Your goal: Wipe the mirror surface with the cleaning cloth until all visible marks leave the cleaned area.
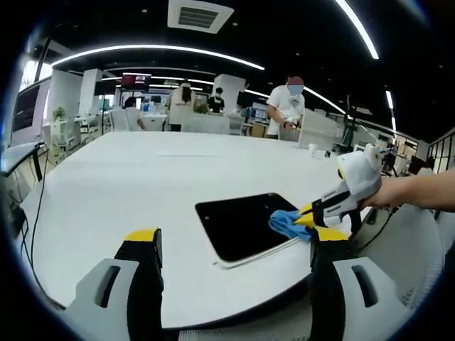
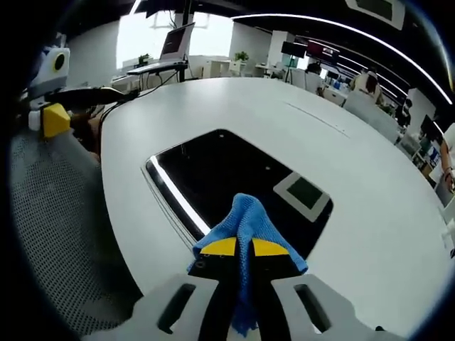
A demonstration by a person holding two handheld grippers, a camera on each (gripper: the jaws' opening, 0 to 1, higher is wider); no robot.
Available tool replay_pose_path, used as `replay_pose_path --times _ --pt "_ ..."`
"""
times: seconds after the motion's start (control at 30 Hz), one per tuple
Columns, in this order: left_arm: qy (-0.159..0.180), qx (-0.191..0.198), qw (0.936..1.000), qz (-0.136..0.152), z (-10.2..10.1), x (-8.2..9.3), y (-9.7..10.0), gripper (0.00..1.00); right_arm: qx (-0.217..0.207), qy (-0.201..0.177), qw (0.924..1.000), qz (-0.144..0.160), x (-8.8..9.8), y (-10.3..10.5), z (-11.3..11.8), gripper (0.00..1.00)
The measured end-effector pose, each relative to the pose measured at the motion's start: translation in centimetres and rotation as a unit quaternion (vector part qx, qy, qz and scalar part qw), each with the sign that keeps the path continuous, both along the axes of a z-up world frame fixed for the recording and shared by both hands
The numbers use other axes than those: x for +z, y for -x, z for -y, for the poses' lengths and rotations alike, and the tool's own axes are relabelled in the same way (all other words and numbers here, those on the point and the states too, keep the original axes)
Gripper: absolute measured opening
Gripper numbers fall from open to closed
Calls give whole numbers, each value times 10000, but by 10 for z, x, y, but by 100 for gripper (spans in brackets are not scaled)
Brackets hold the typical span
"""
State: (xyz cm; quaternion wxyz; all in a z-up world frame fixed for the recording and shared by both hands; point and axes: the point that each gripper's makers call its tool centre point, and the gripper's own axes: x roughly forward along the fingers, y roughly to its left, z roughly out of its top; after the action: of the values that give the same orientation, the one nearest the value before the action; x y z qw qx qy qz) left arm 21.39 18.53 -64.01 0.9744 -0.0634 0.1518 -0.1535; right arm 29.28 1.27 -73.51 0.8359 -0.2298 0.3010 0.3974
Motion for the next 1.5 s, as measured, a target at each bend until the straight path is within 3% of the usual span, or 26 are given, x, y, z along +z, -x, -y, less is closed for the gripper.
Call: replay_pose_path --times 0.43,0.93,1.5 --pt "-1 -10 10000 -9 0 0 0 83 -205 55 9998 -25 0 -1 21 0" --pt "-6 2 10000 -7 0 0 0 83 -211 38 9998 -42 0 -6 22 0" --pt "7 81 10000 48 -3 2 -1 83 -130 214 9997 55 0 -49 17 0"
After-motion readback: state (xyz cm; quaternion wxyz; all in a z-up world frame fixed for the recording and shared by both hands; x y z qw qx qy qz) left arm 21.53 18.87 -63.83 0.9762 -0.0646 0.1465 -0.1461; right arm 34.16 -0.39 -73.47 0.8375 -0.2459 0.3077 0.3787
